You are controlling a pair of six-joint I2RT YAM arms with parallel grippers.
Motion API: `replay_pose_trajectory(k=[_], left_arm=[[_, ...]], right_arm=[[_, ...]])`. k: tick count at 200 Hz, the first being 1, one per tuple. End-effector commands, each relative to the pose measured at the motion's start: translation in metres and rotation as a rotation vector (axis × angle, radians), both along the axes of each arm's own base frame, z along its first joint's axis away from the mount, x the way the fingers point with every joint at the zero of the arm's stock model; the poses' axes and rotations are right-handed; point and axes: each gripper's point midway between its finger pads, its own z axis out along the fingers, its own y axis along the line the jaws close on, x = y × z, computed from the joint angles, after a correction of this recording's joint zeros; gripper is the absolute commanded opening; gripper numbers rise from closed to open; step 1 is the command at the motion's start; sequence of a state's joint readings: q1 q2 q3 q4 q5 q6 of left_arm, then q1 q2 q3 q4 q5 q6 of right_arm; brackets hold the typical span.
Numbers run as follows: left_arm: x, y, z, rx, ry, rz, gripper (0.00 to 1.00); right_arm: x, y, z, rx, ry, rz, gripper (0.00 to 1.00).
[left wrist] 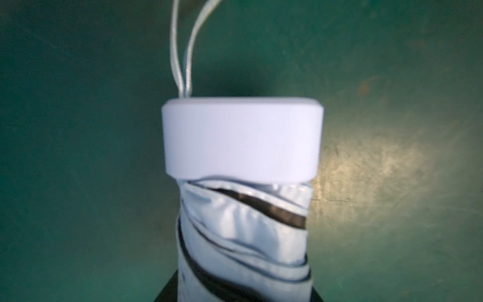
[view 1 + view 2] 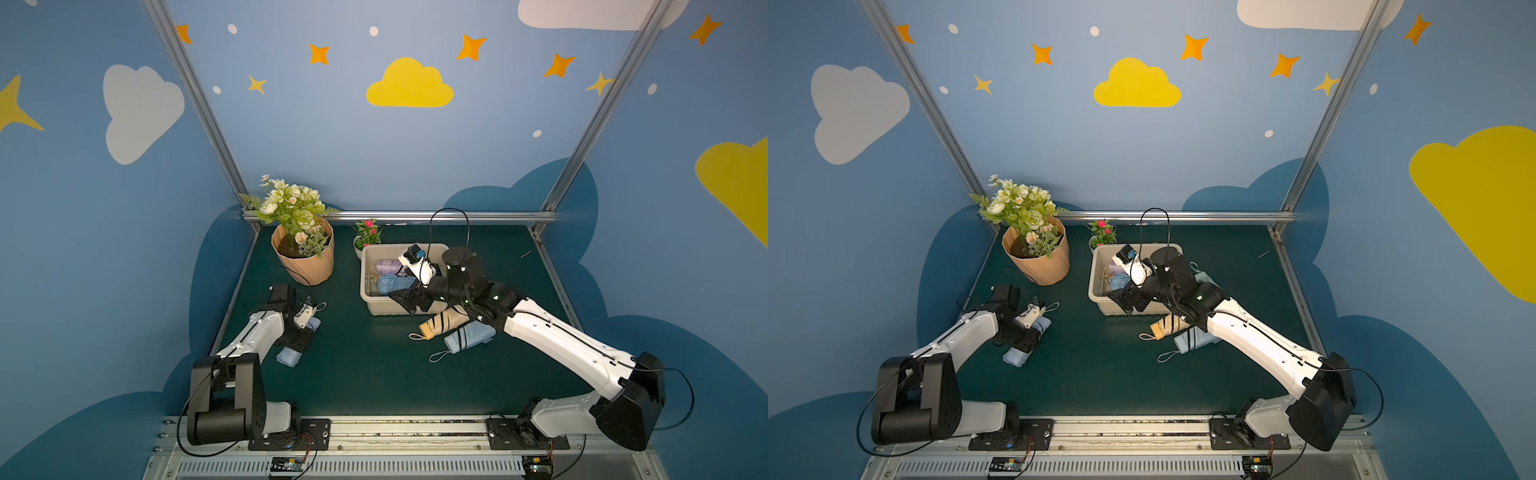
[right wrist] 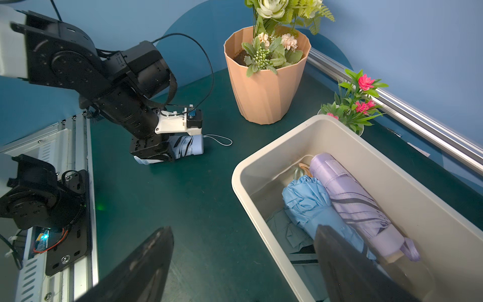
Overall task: Put the umbrella into the storage box
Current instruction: Pick up the umbrella from the center of the board, then place the umbrella in the storage box.
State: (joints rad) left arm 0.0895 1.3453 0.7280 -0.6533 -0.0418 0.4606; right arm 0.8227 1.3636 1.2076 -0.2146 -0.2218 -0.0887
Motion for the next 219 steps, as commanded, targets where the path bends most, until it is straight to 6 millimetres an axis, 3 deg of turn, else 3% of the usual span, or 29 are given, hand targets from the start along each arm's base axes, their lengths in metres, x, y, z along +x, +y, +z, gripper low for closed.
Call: replay_pose_trajectory(k=[1, 37, 78, 100, 134, 187, 219], left_arm=[[0.006, -0.004, 0.032, -0.002, -0.079, -0.016, 0.49], [0.011, -0.008, 0.084, 0.018, -0.232, -0.089, 0.42], [0.033, -0.028, 0.174, -0.016, -0.51, -0.184, 0.42], [0.041, -0.039, 0.212, -0.03, -0.596, -0.229, 0.42], [0.054, -0.08, 0.261, -0.075, -0.713, -0.4, 0.41], [0.088, -0.158, 0.29, -0.079, -0.746, -0.725, 0.44], [0.106, -0.208, 0.283, -0.11, -0.703, -0.895, 0.44]], right_arm=[[-0.005, -0.008, 0.002, 0.008, 0.003, -0.013, 0.9], [-0.01, -0.017, -0.004, 0.013, 0.027, -0.045, 0.9], [-0.009, -0.024, -0.003, 0.013, 0.033, -0.073, 0.9], [-0.007, -0.024, -0.001, 0.017, 0.031, -0.081, 0.9], [0.002, -0.031, 0.004, 0.026, 0.024, -0.148, 0.9], [0.003, -0.055, 0.0, 0.013, 0.009, -0.233, 0.9], [0.004, -0.082, -0.001, 0.005, -0.01, -0.324, 0.91]])
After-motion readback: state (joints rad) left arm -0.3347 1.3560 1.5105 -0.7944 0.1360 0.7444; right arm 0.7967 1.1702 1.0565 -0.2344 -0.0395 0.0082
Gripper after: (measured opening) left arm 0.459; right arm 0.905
